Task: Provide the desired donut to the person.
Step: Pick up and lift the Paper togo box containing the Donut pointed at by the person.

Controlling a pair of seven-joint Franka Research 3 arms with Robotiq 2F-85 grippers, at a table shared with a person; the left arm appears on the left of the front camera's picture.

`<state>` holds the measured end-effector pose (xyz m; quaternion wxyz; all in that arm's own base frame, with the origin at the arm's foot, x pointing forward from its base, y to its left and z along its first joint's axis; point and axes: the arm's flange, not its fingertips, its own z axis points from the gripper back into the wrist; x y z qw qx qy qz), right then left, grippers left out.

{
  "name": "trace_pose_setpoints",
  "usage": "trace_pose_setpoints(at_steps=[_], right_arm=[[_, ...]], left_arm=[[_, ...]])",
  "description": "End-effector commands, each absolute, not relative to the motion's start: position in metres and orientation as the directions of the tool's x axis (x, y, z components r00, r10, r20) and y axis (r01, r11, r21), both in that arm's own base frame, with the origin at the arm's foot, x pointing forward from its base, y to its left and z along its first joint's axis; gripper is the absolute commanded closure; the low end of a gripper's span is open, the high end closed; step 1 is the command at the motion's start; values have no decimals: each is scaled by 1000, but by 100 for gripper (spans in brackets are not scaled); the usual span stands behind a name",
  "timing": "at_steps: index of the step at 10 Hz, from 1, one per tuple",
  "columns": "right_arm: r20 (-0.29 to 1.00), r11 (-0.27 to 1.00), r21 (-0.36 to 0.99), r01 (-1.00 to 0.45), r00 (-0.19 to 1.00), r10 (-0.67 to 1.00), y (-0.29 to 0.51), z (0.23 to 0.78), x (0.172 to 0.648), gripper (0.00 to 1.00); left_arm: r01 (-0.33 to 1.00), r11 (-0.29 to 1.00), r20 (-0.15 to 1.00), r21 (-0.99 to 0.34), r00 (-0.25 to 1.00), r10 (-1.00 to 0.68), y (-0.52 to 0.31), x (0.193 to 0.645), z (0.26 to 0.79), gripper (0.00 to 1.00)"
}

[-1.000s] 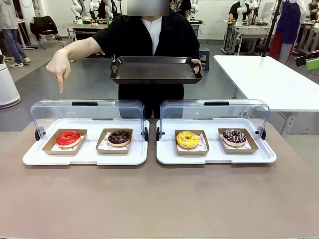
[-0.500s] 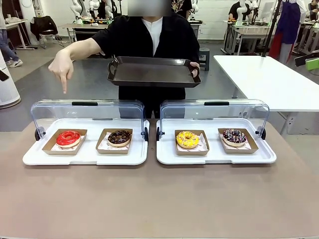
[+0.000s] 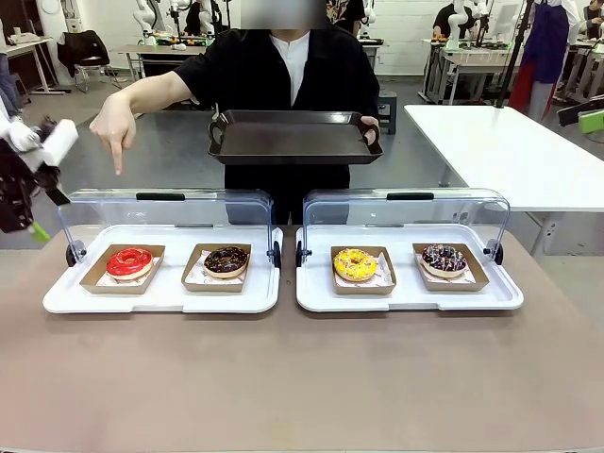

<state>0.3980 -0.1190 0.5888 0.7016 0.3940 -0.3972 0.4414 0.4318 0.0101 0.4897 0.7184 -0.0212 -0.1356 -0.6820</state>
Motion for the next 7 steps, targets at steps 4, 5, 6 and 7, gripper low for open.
trace_pose_setpoints(at_steps=[4,5,6,7], right_arm=[[910,292,201,-935,289,299,-119,589,398,0],[910,292,201,-935,289,299,-119,589,398,0],[910,292,201,-935,289,299,-119,589,398,0],[910,292,201,-935,289,299,-119,589,398,0]], left_arm=[[995,75,107,58,68,-992,9,479,424,0],[996,67,81,67,62,-995,11,482,411,0],[997,40,91,73,33,-995,14,481,405,0],[996,22,145,86,9,-989,15,476,408,0]])
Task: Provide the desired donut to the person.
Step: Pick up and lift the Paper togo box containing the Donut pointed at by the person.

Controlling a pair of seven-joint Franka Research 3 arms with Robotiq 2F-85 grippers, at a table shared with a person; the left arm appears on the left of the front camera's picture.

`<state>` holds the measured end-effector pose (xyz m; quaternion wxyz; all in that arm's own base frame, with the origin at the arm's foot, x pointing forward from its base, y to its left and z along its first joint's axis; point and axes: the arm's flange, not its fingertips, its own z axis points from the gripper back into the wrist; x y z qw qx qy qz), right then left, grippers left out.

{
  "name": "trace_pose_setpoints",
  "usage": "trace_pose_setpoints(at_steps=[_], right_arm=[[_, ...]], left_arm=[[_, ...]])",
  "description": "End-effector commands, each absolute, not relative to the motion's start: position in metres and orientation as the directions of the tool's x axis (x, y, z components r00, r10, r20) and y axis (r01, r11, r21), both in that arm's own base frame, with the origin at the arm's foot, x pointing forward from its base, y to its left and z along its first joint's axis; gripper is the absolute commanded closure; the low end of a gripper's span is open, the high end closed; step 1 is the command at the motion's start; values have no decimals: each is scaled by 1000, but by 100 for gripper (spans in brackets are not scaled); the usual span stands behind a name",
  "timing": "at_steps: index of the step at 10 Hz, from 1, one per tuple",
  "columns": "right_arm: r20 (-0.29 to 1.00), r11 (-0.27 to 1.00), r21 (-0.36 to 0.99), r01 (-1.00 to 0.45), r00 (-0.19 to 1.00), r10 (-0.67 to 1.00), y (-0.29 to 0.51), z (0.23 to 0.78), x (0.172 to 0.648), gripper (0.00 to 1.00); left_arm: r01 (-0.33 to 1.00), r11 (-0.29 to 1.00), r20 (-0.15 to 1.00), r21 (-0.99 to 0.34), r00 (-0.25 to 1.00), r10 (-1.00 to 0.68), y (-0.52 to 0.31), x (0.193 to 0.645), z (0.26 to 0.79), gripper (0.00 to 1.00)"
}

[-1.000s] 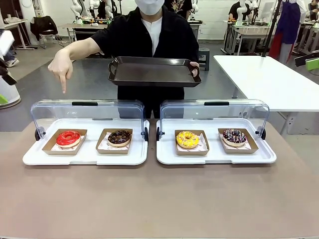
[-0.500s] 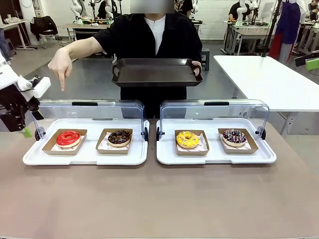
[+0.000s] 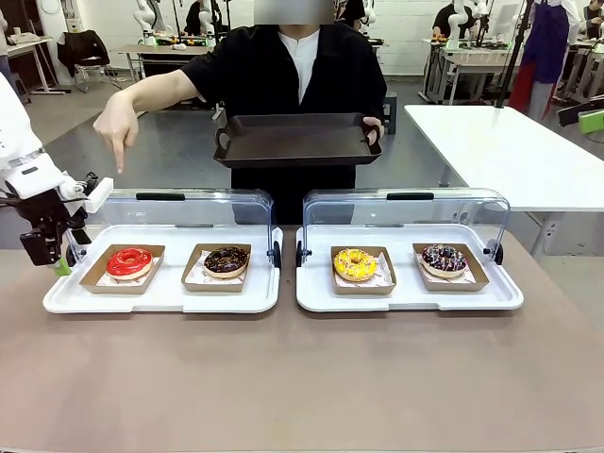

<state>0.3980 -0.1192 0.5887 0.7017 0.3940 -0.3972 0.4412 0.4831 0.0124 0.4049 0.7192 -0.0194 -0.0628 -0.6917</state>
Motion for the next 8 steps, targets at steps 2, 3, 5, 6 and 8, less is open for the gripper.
trace_pose_setpoints(at_steps=[2,3,5,6,8], right_arm=[[910,292,201,-935,289,299,-119,589,398,0],[910,292,201,-935,289,299,-119,589,398,0],[910,292,201,-935,289,299,-119,589,398,0],[910,292,201,-935,289,299,-119,589,398,0],[910,292,201,-935,289,299,-119,589,398,0]], left_arm=[[997,51,118,51,44,-992,12,482,407,0],[997,51,118,51,44,-992,12,482,407,0],[997,51,118,51,44,-992,12,482,407,0],[997,43,118,56,36,-992,12,483,405,0],[994,-18,87,104,-27,-996,11,476,394,0]])
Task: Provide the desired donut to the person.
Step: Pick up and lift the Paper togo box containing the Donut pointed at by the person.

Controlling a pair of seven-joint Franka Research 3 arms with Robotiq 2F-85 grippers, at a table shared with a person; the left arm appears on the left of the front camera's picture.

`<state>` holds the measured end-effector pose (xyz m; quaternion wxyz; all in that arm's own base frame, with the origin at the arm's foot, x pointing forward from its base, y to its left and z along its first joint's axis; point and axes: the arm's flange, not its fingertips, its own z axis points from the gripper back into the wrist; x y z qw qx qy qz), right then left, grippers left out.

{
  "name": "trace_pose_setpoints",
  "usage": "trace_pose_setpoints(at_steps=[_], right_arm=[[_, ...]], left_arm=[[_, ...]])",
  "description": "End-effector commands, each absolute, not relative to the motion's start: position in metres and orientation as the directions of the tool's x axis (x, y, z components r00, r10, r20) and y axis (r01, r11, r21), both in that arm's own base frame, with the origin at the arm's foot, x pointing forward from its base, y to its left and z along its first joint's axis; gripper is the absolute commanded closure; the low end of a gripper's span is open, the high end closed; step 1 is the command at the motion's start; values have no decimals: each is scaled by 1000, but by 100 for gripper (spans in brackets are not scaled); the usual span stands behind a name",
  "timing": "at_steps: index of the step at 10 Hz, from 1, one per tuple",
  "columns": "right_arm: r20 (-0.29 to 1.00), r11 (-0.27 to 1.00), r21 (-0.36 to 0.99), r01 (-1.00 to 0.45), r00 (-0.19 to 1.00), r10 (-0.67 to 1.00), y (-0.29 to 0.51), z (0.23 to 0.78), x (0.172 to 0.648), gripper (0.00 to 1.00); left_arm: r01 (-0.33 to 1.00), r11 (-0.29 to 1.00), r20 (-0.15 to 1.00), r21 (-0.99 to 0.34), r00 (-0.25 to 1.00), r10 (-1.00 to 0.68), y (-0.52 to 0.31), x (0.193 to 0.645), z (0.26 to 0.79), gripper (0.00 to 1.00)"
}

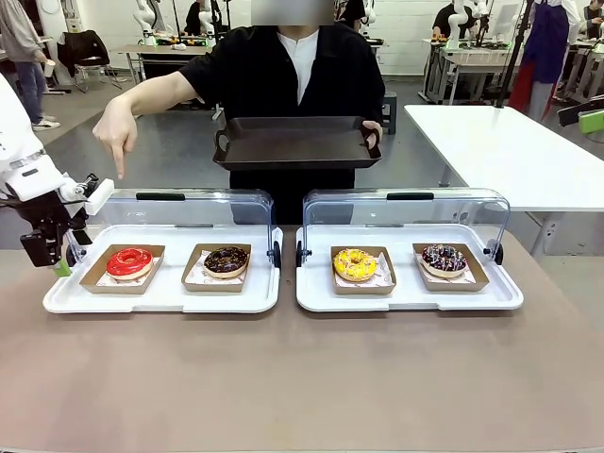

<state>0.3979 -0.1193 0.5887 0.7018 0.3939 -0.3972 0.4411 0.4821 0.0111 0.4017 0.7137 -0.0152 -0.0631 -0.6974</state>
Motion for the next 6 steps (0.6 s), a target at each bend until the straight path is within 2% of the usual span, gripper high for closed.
trace_pose_setpoints(at_steps=[1,6], right_arm=[[910,292,201,-935,289,299,-119,589,398,0],[910,292,201,-935,289,299,-119,589,398,0]], left_arm=[[993,-29,86,115,-40,-995,9,474,389,0],[993,-30,67,116,-38,-997,-1,475,359,0]])
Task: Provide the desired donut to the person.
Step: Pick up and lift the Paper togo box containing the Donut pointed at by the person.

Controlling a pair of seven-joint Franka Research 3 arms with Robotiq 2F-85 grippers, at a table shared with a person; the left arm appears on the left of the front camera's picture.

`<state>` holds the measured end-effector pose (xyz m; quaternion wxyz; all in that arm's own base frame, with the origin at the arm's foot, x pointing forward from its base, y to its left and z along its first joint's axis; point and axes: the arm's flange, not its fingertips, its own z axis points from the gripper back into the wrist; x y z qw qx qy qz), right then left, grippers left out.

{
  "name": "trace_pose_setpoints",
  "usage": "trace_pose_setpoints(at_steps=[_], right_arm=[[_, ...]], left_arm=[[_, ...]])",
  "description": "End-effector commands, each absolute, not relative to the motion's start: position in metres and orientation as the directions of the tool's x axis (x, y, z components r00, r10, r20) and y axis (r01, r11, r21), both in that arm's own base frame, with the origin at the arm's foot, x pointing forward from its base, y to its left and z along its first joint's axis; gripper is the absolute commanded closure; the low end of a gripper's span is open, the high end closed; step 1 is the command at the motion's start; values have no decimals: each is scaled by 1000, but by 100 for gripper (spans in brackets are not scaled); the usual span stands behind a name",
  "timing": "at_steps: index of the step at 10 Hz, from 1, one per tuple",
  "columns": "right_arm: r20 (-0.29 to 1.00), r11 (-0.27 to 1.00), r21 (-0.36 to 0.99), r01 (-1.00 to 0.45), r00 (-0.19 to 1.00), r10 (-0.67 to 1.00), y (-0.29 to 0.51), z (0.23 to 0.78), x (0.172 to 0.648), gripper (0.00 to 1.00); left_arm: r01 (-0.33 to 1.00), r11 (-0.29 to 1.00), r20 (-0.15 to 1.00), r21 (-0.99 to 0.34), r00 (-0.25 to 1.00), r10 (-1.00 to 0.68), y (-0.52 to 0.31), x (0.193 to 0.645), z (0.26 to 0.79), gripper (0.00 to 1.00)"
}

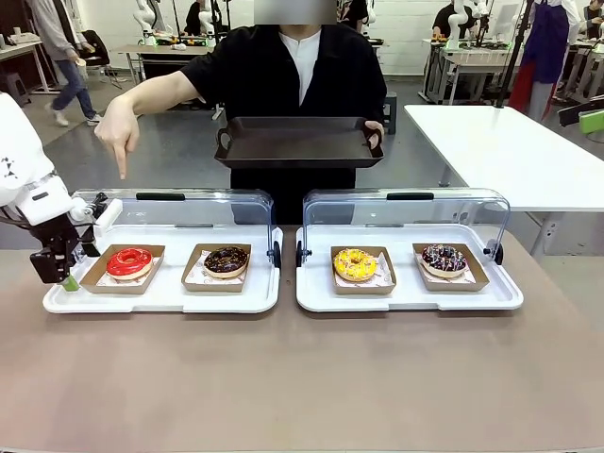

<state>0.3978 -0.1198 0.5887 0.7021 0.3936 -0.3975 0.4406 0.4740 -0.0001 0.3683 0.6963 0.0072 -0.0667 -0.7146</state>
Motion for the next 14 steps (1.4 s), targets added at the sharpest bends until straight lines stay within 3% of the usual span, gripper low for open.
trace_pose_setpoints(at_steps=[1,10,11,12,13,14], right_arm=[[910,292,201,-935,289,299,-119,589,398,0],[910,292,201,-935,289,299,-119,589,398,0],[910,292,201,-935,289,299,-119,589,398,0],[910,292,201,-935,289,299,-119,589,398,0],[910,292,201,-935,289,299,-119,589,398,0],[910,292,201,-935,289,299,-119,589,398,0]], left_arm=[[993,-24,54,113,-30,-998,-1,477,353,0],[988,22,44,151,15,-999,2,497,324,0],[989,11,45,148,4,-999,1,497,325,55],[989,14,44,144,8,-999,2,497,325,56],[990,17,44,140,11,-999,2,497,325,100],[990,17,42,139,11,-999,2,497,326,100]])
